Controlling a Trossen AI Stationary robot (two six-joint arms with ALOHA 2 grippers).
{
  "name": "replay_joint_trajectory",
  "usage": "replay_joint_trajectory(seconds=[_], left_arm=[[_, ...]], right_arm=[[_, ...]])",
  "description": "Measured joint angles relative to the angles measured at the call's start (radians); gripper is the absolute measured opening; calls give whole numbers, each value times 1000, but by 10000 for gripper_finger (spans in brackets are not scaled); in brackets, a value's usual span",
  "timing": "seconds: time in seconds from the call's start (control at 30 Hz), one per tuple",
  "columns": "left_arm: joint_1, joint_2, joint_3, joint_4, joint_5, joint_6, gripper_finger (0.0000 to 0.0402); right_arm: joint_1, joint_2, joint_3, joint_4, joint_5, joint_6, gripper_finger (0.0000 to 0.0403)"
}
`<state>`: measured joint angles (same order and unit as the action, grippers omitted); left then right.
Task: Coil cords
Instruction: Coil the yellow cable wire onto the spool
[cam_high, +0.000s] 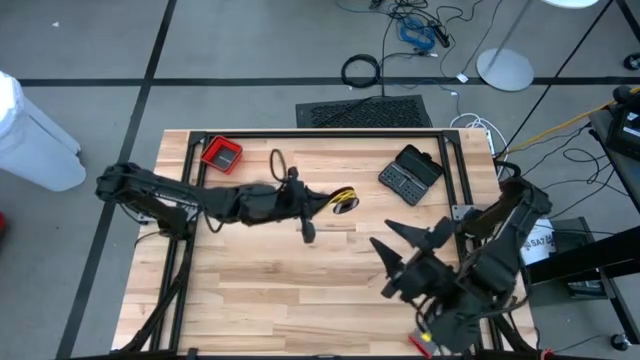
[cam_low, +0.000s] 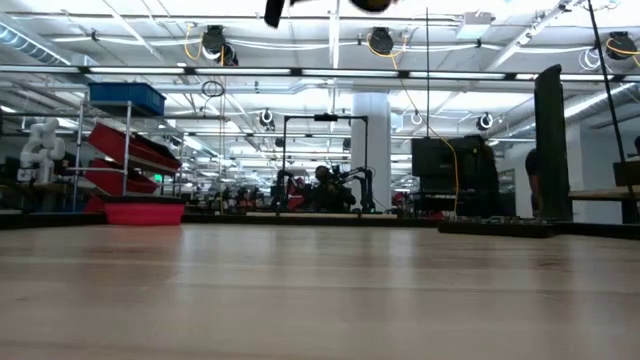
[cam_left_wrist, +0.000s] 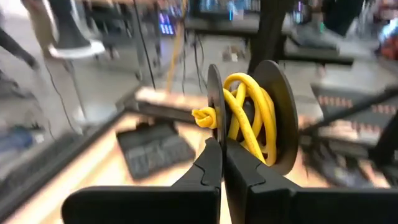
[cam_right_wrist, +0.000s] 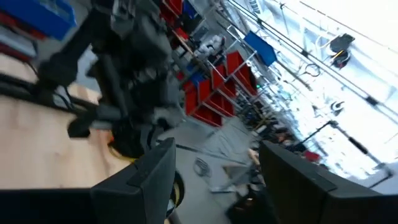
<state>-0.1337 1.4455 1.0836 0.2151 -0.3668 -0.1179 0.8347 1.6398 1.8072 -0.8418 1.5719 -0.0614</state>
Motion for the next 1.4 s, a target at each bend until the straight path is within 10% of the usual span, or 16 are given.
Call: replay_joint_trajectory(seconds=[0.67,1.4], left_arm=[[272,29,-4,-533,739,-77,3],[376,551,-64,-257,1468,30,3]], right_arm=[[24,-17,0,-481,-192,549,215],[24,-17,0,-457,-298,556,215]])
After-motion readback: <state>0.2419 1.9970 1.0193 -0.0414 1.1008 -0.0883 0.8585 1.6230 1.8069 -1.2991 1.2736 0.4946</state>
